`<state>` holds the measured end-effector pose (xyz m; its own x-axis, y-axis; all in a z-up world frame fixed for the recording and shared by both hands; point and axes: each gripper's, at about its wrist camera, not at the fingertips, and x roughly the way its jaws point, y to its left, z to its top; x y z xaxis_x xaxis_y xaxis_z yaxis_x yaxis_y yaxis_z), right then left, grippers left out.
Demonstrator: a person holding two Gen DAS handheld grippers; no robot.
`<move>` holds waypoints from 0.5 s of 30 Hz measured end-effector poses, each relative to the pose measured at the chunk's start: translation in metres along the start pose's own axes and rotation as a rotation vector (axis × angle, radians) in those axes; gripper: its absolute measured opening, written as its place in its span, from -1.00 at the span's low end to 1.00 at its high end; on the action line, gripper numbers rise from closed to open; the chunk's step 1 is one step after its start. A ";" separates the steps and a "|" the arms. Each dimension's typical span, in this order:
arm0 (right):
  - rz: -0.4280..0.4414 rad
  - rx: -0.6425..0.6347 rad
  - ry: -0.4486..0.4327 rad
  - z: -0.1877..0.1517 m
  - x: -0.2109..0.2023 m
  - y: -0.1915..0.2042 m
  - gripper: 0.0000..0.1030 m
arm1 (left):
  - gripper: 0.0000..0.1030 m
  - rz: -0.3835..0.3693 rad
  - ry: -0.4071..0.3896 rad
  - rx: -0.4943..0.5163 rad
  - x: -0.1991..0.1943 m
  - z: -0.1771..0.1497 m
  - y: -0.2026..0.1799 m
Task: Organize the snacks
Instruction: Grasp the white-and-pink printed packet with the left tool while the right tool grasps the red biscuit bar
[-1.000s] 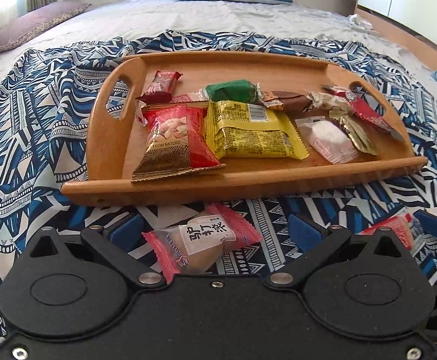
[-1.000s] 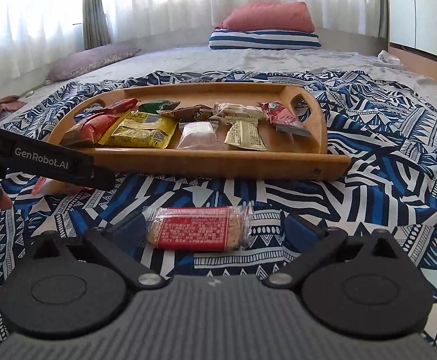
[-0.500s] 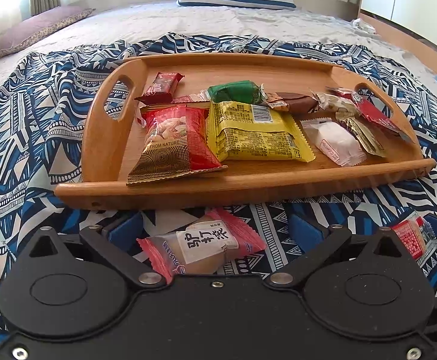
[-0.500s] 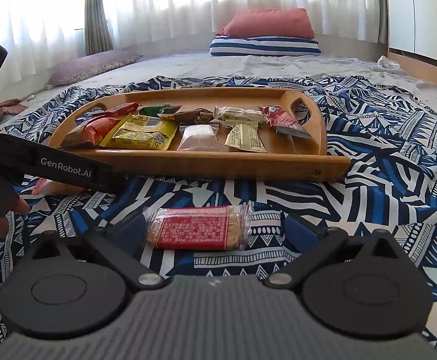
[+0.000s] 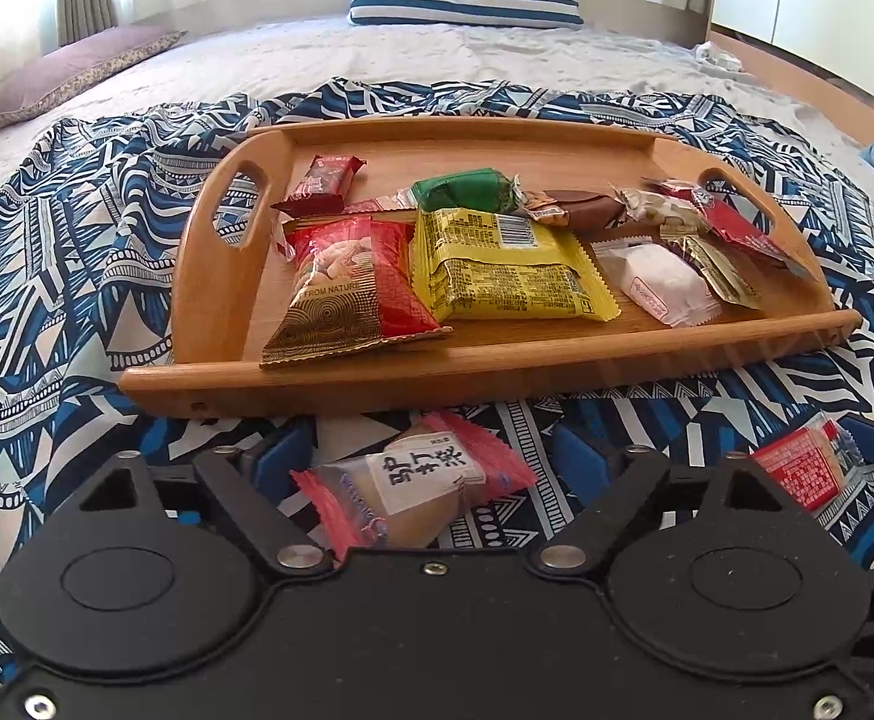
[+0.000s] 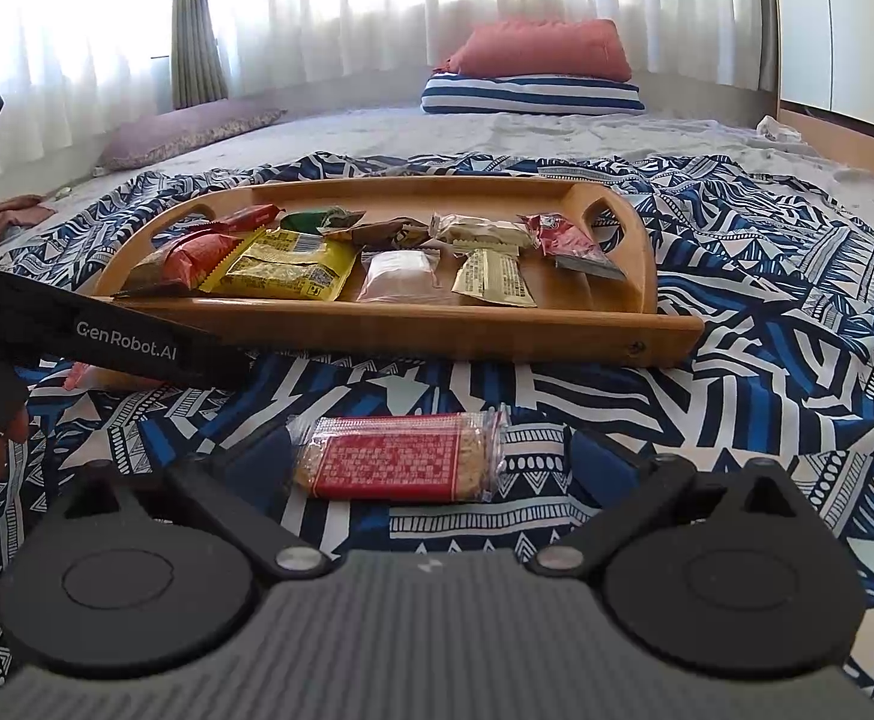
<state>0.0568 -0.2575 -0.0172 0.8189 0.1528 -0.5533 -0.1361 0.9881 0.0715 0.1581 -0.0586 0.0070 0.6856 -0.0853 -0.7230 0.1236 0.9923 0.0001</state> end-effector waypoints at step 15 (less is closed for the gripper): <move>-0.012 -0.038 -0.021 -0.002 -0.003 0.006 0.84 | 0.29 -0.029 -0.010 0.010 -0.021 -0.011 0.002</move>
<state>0.0520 -0.2523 -0.0170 0.8318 0.1420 -0.5366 -0.1472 0.9885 0.0335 0.1362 -0.0541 0.0149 0.6889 -0.1147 -0.7158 0.1502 0.9886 -0.0139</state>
